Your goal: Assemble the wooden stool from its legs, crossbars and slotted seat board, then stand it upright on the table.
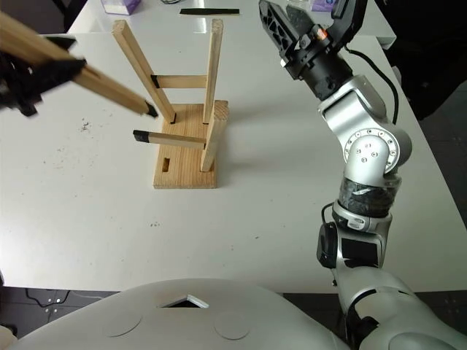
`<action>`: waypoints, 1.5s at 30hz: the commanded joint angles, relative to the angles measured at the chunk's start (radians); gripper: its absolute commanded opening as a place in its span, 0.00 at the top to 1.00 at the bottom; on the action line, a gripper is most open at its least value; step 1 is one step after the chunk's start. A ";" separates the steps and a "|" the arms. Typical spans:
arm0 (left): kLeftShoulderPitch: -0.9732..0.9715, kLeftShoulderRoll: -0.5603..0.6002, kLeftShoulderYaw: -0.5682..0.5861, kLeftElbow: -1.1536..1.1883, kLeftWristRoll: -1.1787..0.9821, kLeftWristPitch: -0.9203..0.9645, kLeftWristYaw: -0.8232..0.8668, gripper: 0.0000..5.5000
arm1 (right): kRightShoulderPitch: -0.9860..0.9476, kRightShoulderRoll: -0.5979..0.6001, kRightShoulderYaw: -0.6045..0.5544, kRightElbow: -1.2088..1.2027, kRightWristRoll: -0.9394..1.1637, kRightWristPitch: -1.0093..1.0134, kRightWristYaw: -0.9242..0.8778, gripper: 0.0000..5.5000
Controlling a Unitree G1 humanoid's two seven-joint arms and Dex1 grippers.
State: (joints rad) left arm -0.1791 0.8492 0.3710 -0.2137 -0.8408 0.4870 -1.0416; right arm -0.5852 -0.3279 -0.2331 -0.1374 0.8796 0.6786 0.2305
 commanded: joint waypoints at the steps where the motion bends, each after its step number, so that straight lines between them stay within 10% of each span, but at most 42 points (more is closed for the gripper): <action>1: 0.189 -0.068 0.090 -0.126 0.043 -0.057 0.055 0.63 | -0.075 -0.063 0.018 0.128 -0.093 0.009 0.026 0.33; 45: 0.189 -0.119 -0.250 -0.094 0.132 -0.105 -0.015 0.63 | -0.013 0.012 0.028 0.258 -0.338 -0.156 0.160 0.33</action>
State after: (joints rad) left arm 0.0076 0.7329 0.1744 -0.3208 -0.7289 0.3374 -1.0349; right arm -0.5996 -0.3158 -0.1991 0.1020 0.5537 0.5399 0.3880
